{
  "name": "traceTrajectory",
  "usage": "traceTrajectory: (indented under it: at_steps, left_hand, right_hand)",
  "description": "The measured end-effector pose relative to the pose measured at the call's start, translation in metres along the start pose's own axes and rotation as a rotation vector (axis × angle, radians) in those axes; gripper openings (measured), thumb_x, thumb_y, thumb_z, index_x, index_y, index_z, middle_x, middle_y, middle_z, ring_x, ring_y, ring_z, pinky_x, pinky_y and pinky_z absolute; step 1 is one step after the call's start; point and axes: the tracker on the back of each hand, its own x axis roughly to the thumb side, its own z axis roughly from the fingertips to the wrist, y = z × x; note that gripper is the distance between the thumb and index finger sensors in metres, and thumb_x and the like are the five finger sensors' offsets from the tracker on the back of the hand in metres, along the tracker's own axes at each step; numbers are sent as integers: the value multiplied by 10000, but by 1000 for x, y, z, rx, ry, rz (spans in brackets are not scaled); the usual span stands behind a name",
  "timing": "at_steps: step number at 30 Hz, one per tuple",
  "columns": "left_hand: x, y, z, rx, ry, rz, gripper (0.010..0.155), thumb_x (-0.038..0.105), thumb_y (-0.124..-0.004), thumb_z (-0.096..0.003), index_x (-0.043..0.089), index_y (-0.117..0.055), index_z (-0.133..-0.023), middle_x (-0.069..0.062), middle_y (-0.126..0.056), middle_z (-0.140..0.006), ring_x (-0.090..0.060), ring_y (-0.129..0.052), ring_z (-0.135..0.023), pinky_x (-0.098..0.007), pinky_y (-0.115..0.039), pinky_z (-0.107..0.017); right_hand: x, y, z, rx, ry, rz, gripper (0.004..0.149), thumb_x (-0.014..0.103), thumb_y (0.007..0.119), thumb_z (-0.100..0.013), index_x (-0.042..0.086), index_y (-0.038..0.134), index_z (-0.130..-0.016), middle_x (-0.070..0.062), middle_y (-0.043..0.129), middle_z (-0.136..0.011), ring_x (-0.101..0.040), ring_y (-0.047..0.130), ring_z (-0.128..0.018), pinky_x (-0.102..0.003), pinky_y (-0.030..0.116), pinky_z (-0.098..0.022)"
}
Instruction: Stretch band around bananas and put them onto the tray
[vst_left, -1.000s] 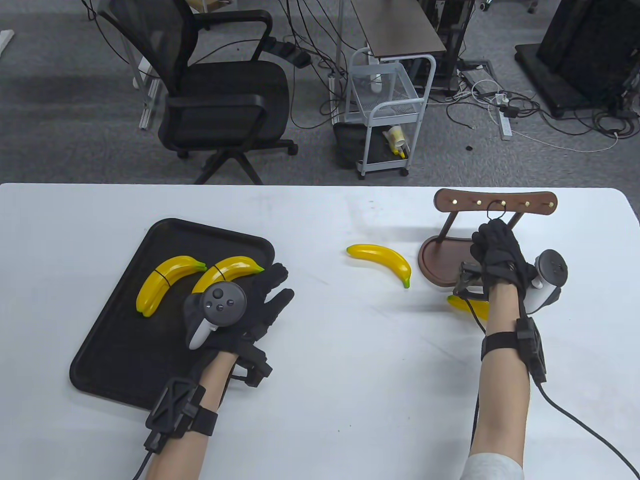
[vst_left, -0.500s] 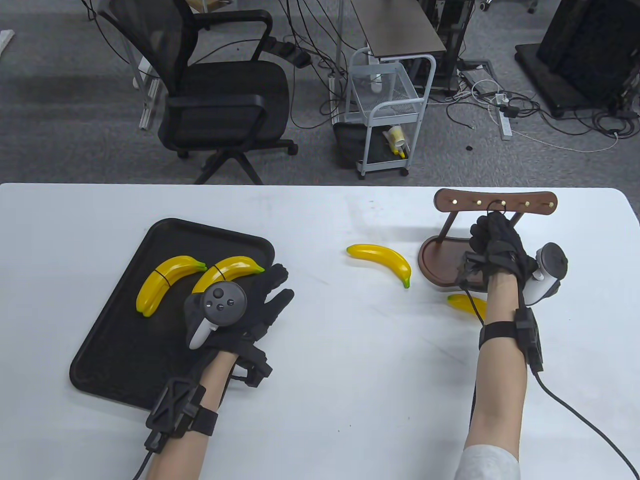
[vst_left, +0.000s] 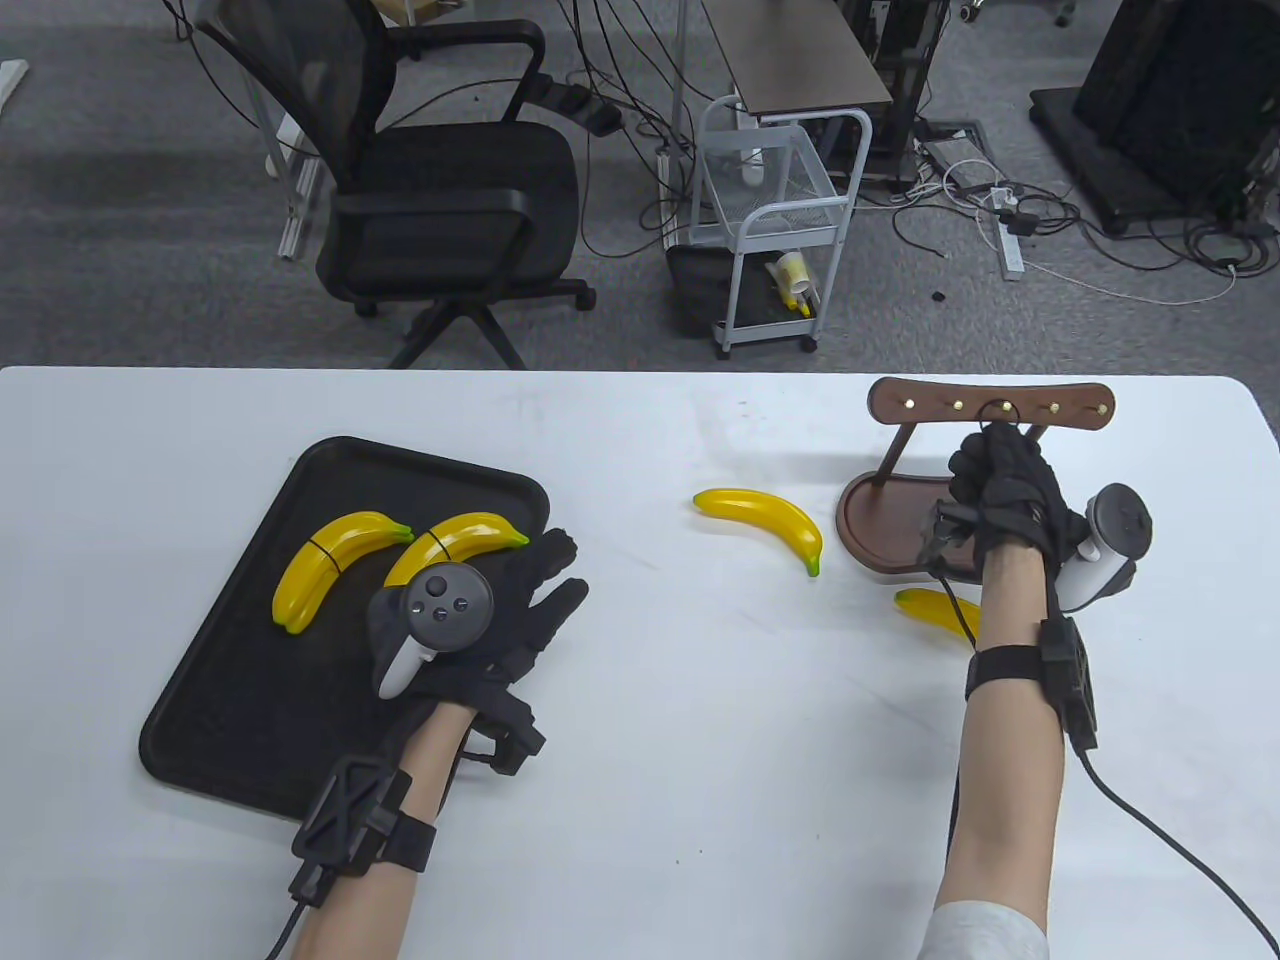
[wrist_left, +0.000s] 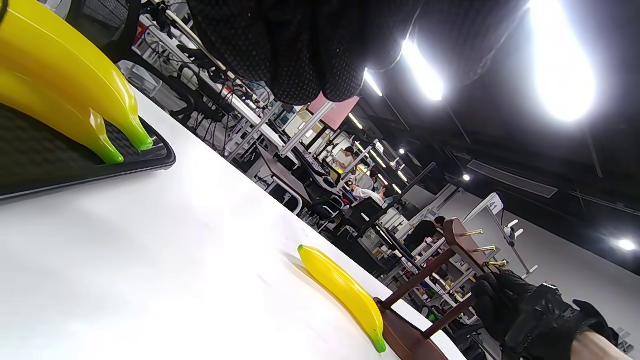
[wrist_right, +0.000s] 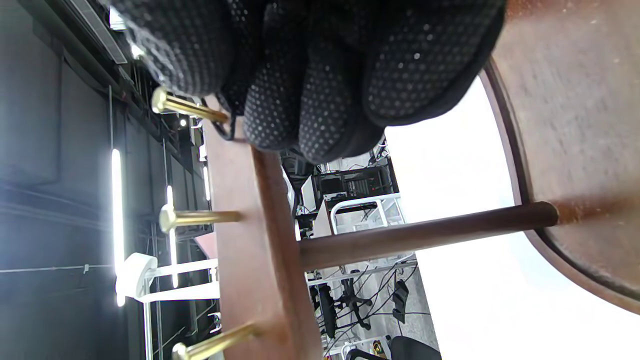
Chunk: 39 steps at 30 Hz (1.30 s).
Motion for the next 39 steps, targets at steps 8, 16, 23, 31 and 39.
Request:
traceTrajectory:
  at_steps: [8, 16, 23, 31, 39]
  left_hand:
    - [1, -2, -1, -9, -3, 2, 578, 499, -697, -630, 277, -512, -1130, 5, -644, -1187, -294, -739, -1073, -472, -612, -825]
    - [2, -4, -1, -20, -7, 11, 577, 499, -697, -631, 276, -514, -1130, 4, -645, -1187, -298, -739, -1072, -473, -613, -824]
    - [5, -8, -2, -34, -14, 9, 578, 500, -697, -629, 276, -515, -1130, 4, -647, -1186, -296, -742, -1071, -473, -614, -822]
    - [6, -11, -2, -46, -17, 8, 578, 500, -697, -630, 277, -514, -1130, 6, -648, -1186, -297, -740, -1071, -474, -613, -823]
    - [7, -15, -3, -64, -24, 15, 578, 502, -696, -630, 277, -513, -1131, 4, -648, -1186, -296, -742, -1071, -473, -614, -823]
  right_hand:
    - [15, -3, 7, 10, -31, 11, 388, 376, 722, -590, 134, 772, -890, -60, 922, -774, -253, 976, -615, -441, 827, -451]
    - [25, -2, 19, 63, -62, 20, 384, 371, 719, -592, 128, 779, -884, -66, 926, -771, -261, 977, -612, -446, 826, -448]
    - [32, 2, 39, 159, -122, 52, 384, 371, 718, -593, 128, 788, -881, -67, 935, -762, -261, 984, -601, -444, 830, -439]
    - [30, 16, 73, 291, -180, 49, 383, 364, 721, -594, 116, 800, -875, -75, 944, -751, -267, 991, -586, -446, 834, -426]
    - [11, 38, 109, 436, -188, 19, 381, 354, 730, -592, 104, 811, -869, -85, 952, -739, -272, 996, -571, -451, 834, -414]
